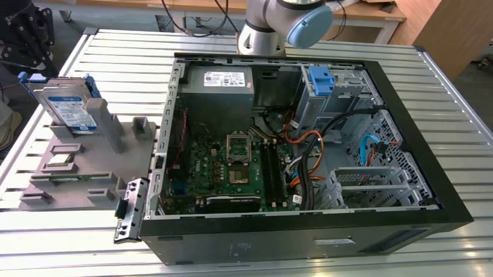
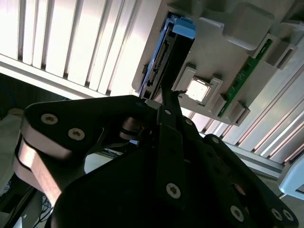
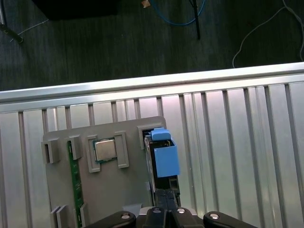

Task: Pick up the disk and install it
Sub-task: 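Pick up the disk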

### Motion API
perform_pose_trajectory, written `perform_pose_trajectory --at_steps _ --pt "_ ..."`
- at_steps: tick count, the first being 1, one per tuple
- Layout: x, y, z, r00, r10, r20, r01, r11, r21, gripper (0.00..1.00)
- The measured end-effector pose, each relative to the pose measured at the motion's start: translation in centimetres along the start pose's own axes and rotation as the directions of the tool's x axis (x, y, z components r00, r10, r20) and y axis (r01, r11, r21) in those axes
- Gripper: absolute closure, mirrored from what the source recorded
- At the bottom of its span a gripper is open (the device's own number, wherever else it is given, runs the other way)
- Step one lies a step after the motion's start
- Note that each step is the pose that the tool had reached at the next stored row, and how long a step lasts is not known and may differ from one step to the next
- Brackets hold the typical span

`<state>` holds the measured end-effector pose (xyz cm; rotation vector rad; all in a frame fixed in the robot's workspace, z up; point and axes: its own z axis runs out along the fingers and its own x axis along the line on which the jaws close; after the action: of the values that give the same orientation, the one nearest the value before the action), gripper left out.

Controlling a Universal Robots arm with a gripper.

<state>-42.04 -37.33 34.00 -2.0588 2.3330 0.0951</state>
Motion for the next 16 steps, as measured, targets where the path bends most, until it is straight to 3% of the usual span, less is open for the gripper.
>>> perform_pose_trajectory --at_steps 10,15,16 --pt "0.00 0.00 0.00 1.0000 0.000 0.0001 0.000 1.0000 0.0001 0.89" --pt "0.00 0.00 0.00 1.0000 0.000 0.0002 0.000 1.0000 0.0001 0.65" --pt "0.00 0.00 0.00 1.0000 0.000 0.0002 0.000 1.0000 0.0000 0.65"
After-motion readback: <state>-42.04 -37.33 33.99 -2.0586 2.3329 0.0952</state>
